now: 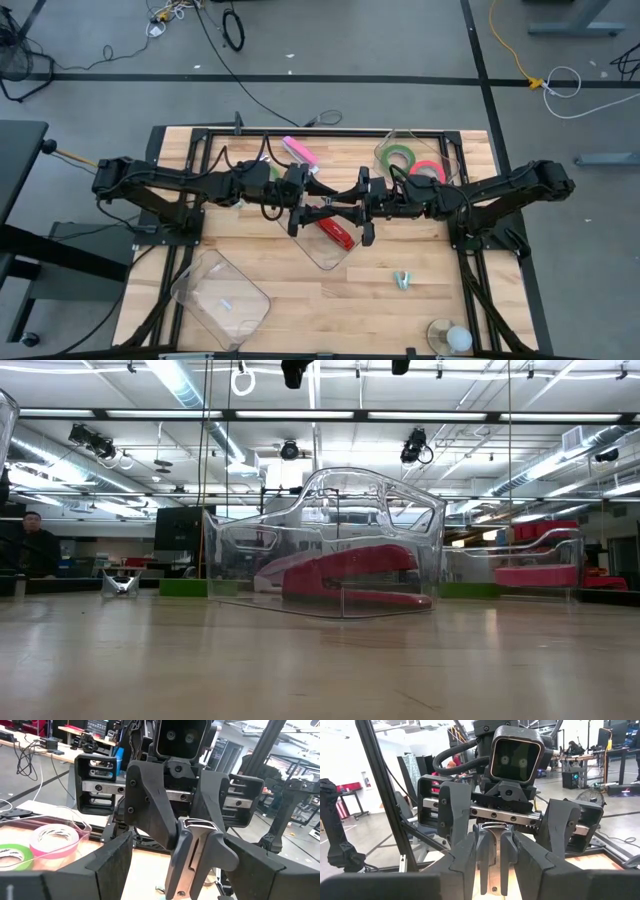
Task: Pick and place Stapler, Stapler remover, tape
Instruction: Put the black staple remover into the bottom transparent bin
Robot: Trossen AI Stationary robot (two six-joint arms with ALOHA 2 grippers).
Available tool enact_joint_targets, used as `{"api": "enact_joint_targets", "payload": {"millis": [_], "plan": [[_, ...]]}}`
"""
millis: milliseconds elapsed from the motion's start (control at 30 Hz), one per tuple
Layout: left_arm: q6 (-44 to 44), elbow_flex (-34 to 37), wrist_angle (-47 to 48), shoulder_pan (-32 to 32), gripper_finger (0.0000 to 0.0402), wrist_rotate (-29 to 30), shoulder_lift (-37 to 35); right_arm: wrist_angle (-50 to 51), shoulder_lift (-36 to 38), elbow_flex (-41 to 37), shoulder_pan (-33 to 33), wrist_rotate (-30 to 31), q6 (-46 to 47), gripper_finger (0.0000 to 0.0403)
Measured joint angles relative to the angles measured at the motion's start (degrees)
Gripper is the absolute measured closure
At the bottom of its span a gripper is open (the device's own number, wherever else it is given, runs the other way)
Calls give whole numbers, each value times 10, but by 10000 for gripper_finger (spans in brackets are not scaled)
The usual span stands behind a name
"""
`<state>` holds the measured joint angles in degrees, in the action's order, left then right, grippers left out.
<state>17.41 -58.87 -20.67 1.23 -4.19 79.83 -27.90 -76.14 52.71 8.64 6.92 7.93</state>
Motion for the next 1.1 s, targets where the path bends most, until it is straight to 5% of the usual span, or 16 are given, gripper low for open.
{"api": "enact_joint_targets", "payload": {"millis": [1100], "plan": [[0,0,-12,0,115,1,0,-35,0,0,-8,11,-35,295]]}}
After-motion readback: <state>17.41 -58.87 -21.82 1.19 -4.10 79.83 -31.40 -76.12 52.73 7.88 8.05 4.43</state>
